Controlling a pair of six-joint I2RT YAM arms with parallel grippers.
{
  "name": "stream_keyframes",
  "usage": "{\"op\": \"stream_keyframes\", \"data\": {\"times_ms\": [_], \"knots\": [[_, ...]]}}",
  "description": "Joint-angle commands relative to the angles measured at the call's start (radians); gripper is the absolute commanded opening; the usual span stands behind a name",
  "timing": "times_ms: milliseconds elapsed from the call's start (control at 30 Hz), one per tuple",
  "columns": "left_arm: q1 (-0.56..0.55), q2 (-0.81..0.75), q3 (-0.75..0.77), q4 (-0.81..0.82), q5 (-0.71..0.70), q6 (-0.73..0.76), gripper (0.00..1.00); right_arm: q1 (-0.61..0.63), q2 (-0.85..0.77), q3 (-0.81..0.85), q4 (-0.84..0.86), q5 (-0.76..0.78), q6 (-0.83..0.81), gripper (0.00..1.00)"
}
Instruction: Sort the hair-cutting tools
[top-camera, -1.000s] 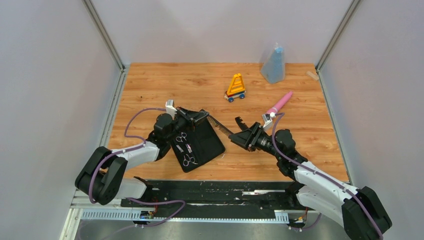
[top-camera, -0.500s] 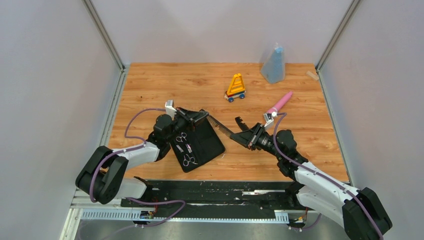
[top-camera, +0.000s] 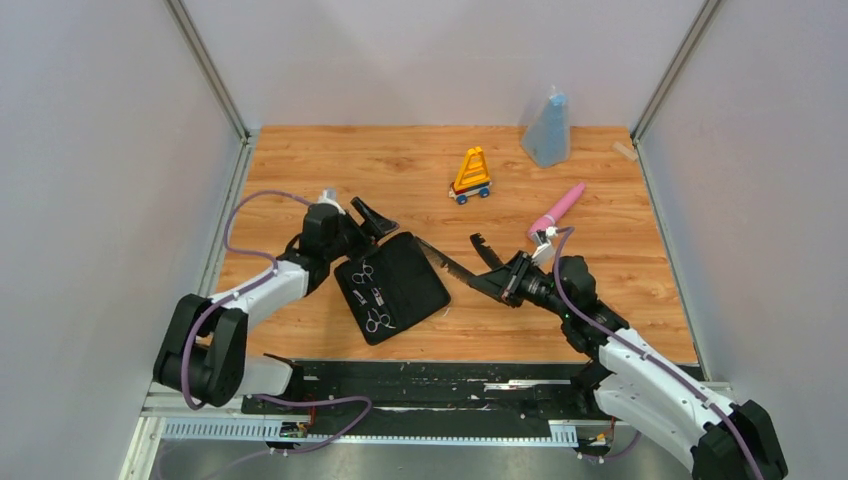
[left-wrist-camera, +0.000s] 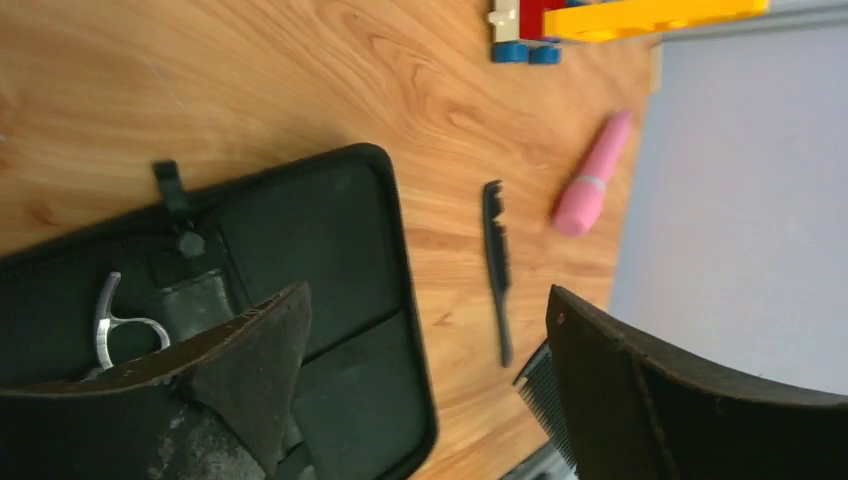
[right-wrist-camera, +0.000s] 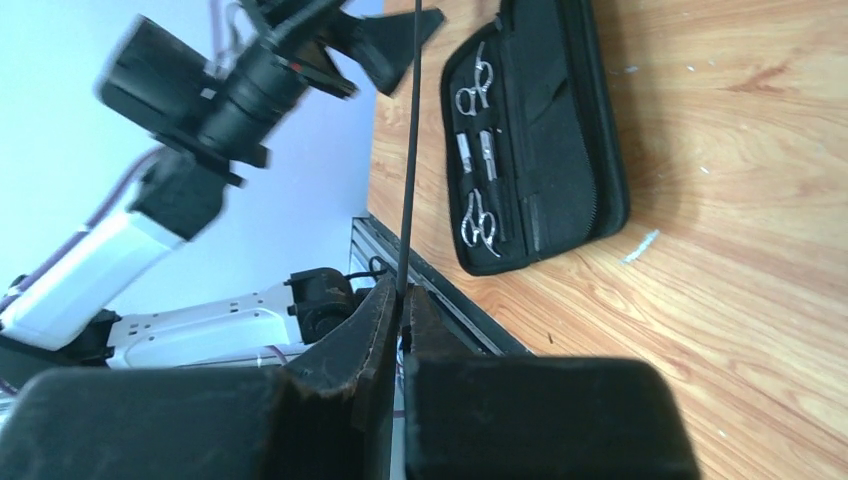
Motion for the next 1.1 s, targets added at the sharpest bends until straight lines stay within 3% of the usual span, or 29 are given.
{"op": "stream_keyframes", "data": {"times_ms": [0,167,367,667,900,1067], "knots": [[0.003,0.0,0.235,-0.418,-0.093,0.436,0.95,-0.033,-0.015,0.066,-0.163,-0.038,-0.058,0.0],[0.003,0.176,0.45,-0.61,-0.125,0.653,0.91,-0.059,0.07,0.115,-0.272,-0.127,-0.104,0.0],[0.002,0.354,0.555,-0.68,-0.095,0.701,0.86,-0.072,0.173,0.154,-0.338,-0.188,-0.161,0.0],[-0.014,0.416,0.497,-0.672,-0.02,0.645,0.7,-0.099,0.186,0.141,-0.435,-0.077,-0.125,0.0],[-0.035,0.374,0.389,-0.652,0.015,0.53,0.6,-0.1,0.174,0.102,-0.422,0.069,-0.054,0.0],[-0.048,0.318,0.313,-0.604,0.067,0.43,0.57,-0.101,0.267,0.132,-0.409,0.054,-0.06,0.0]]}}
